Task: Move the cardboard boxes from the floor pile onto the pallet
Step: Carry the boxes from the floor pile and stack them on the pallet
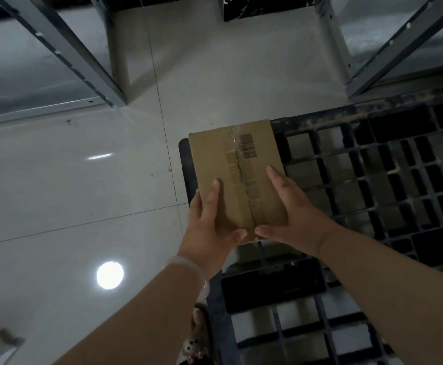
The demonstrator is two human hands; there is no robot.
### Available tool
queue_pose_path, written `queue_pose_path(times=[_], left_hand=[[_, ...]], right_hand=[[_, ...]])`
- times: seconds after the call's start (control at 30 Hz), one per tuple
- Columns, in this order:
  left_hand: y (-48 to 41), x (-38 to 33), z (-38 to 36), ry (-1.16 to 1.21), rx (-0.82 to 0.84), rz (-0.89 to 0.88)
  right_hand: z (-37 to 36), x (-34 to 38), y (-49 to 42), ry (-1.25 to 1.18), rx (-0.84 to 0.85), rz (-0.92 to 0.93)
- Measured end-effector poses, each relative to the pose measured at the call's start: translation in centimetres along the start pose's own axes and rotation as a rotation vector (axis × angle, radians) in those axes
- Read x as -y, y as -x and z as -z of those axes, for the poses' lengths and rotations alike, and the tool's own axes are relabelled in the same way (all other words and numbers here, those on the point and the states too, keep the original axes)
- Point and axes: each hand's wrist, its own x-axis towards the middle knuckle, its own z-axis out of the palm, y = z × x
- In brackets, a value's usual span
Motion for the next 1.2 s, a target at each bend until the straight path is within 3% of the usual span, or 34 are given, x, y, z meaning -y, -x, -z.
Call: queue_pose_path(times=[0.13,0.27,0.37,0.5,0.67,0.87,1.2], left_hand=[[0.3,-0.7,0.3,-0.092,0.023,0.043],[1.1,-3.1,0.7,-0.458,-0.005,0.103],[2.7,-5.9,0.3,-0.607,-0.062,0.089],[6.4,-9.4,-2.5,-0.889,0.009,-0.081],[12.6,-15.3,-8.5,-1.002,0.169,-0.241],[20.5,-21.0,-16.2,-1.203,0.467,-0.450],[34.0,-23.9,-26.4,-1.354,0.640,-0.981]], right_hand=[[0.2,1.1,0.7,-0.003,-0.015,-0.028],[0.4,2.3,3.5,0.000,-0.121,-0.097],[1.1,2.2,7.4,0.122,-0.100,-0.108],[2.9,0.5,14.4,0.322,-0.034,-0.163],[4.3,-2.5,26.0,0.407,-0.077,-0.264],[3.9,-5.6,39.6,0.261,-0.232,-0.437],[-3.8,-5.6,56.2,0.028,-0.571,-0.757]])
